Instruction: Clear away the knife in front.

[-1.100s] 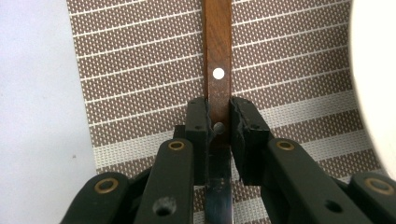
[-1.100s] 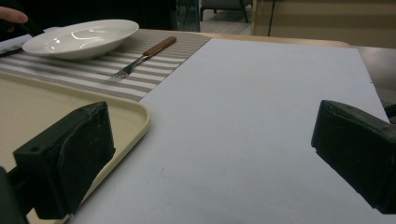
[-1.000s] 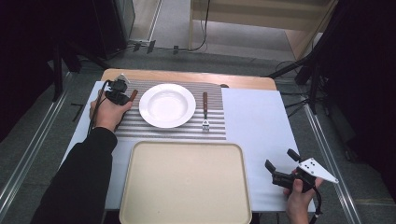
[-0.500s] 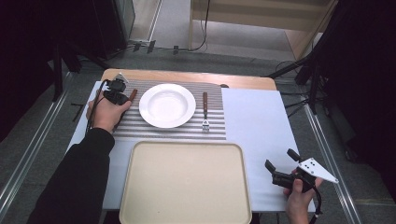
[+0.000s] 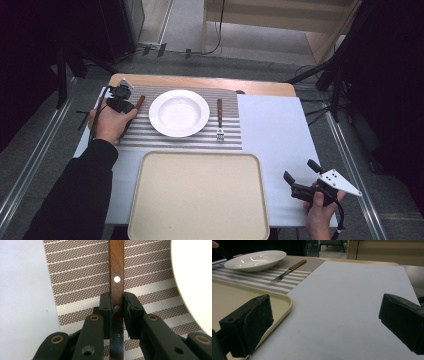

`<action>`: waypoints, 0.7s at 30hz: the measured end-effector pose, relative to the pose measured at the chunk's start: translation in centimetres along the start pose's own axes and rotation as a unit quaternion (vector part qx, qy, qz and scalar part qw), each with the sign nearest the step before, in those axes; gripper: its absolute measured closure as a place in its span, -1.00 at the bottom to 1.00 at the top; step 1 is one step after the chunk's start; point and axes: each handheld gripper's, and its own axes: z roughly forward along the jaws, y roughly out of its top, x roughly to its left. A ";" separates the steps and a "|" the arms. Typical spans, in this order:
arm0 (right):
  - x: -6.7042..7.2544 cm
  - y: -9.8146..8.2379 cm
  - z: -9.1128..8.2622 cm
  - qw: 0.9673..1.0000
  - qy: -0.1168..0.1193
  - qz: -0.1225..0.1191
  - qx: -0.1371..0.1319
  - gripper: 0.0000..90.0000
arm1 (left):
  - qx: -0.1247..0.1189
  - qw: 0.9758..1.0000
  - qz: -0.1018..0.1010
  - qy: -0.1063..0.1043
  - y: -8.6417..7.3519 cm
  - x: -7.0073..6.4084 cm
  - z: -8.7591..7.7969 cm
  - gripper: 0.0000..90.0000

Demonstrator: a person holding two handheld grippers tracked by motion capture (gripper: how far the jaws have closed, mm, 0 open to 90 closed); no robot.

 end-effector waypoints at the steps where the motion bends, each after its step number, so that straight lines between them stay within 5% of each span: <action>1: 0.0 0.0 0.0 1.000 0.000 0.000 -0.001 -1.00 | 0.000 1.000 0.000 -0.001 0.0 -0.1 -0.1 0.71; 21: -0.1 0.0 0.0 1.000 0.002 0.002 -0.004 -1.00 | -0.024 0.999 0.031 -0.029 -2.0 -1.9 -2.8 0.71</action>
